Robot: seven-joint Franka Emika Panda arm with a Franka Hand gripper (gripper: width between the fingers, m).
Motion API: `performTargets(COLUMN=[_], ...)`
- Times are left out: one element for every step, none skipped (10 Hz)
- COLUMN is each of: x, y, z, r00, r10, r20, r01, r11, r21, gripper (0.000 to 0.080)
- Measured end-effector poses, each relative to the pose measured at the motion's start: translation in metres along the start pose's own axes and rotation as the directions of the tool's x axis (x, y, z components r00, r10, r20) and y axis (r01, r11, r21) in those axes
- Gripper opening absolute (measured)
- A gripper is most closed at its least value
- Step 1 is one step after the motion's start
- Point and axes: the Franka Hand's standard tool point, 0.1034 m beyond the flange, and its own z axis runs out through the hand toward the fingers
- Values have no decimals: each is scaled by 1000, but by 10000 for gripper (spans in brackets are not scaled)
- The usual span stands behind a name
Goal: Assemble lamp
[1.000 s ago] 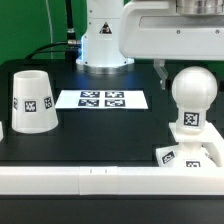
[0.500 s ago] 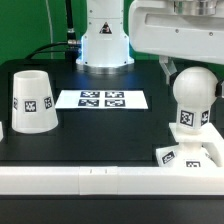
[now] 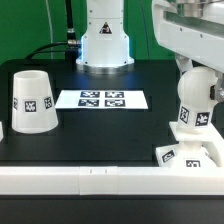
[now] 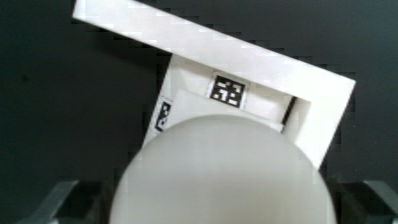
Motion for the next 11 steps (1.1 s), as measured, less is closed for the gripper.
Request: performTargets(x=[-1,-1,-2,-6,-9,-10,-10,-9,-6,-1,3], y=[-1,-1,1,2,1,2,2,4,5,8,9], z=[0,0,0,0,1,1,2,3,4,5,5], r00=[999,999,1000,995,989,965,934,909,871,821,782], r10=[35,35,-19,-104,-150,-262,-357,-417,-491,-571,-624], r20=[-1,0,-5,-9,-8,-5,-1,2,5,9,13], r01=[-35,-35,19,104,150,262,356,416,491,571,624], r11=[999,999,1000,994,988,965,934,909,871,820,781], r21=[3,3,-8,-24,-24,-25,-26,-26,-28,-30,-30], gripper=[577,578,578,671,694,698,698,698,699,699,699])
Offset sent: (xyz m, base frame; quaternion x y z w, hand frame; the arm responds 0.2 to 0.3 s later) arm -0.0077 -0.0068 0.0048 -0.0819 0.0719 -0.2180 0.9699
